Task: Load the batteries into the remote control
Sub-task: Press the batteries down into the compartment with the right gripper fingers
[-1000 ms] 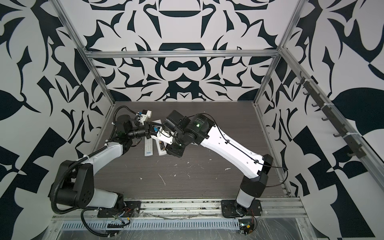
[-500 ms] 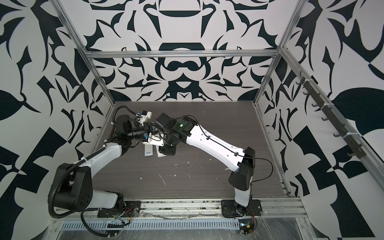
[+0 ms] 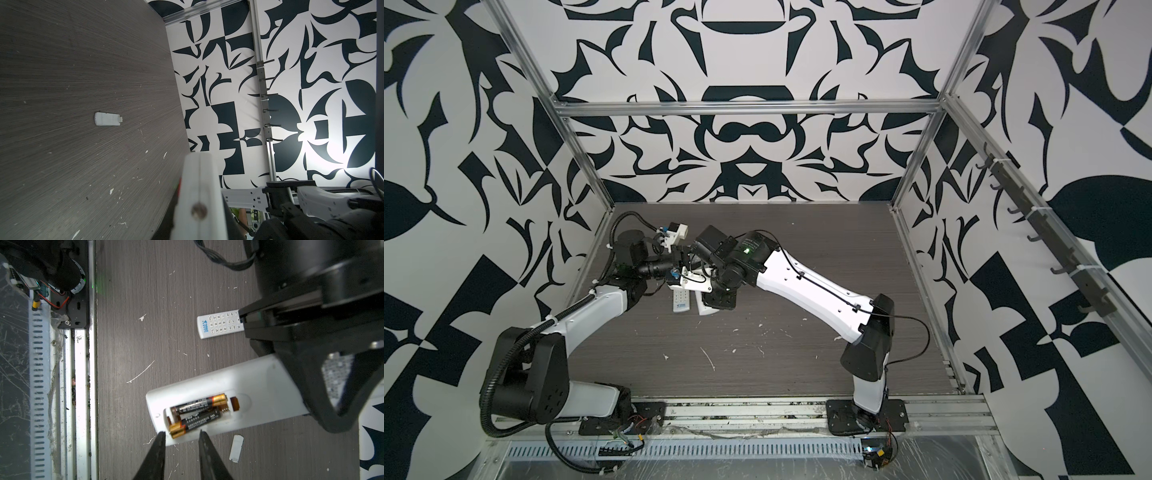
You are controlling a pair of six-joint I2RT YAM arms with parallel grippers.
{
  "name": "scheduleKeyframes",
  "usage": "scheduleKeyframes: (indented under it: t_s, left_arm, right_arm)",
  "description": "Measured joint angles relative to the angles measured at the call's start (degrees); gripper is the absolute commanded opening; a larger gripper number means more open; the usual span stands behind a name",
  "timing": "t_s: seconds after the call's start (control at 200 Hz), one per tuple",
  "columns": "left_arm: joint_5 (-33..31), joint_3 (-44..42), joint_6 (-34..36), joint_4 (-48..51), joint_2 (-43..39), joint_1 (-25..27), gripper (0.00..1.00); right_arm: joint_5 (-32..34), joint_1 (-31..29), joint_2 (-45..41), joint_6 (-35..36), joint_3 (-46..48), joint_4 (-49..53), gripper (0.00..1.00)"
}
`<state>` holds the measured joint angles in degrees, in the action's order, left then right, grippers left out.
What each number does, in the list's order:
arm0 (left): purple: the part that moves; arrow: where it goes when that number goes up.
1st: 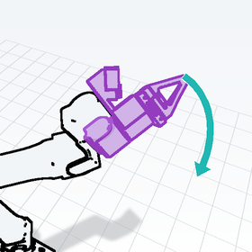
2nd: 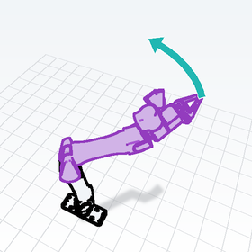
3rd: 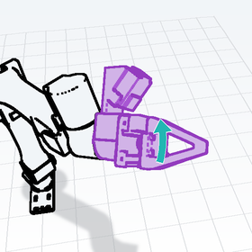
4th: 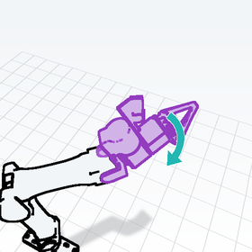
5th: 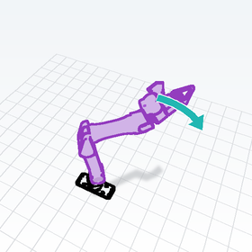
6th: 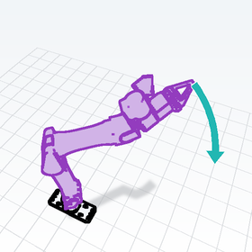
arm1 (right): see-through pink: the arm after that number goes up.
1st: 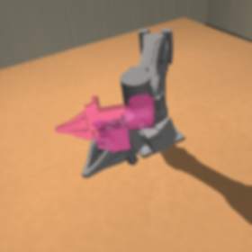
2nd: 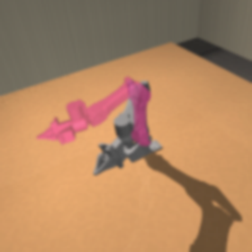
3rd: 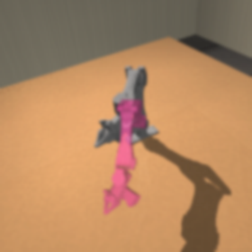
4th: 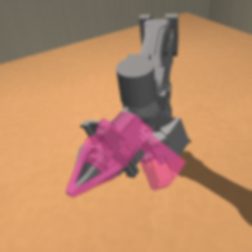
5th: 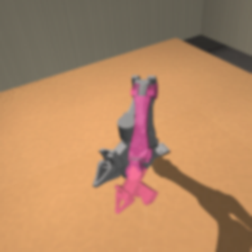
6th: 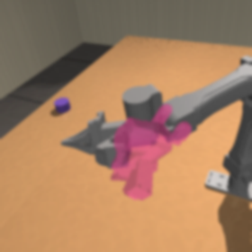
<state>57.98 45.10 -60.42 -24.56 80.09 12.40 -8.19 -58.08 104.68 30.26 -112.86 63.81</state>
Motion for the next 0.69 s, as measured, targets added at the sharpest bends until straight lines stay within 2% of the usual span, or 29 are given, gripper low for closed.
scheduleKeyframes:
  t_s: [0.695]
  left_arm:
    - [-0.11, 0.0, 0.61, 0.26, 0.0, 0.04, 0.0]
  right_arm:
    - [3.28, -0.33, 0.79, 1.25, 0.85, -0.33, 0.31]
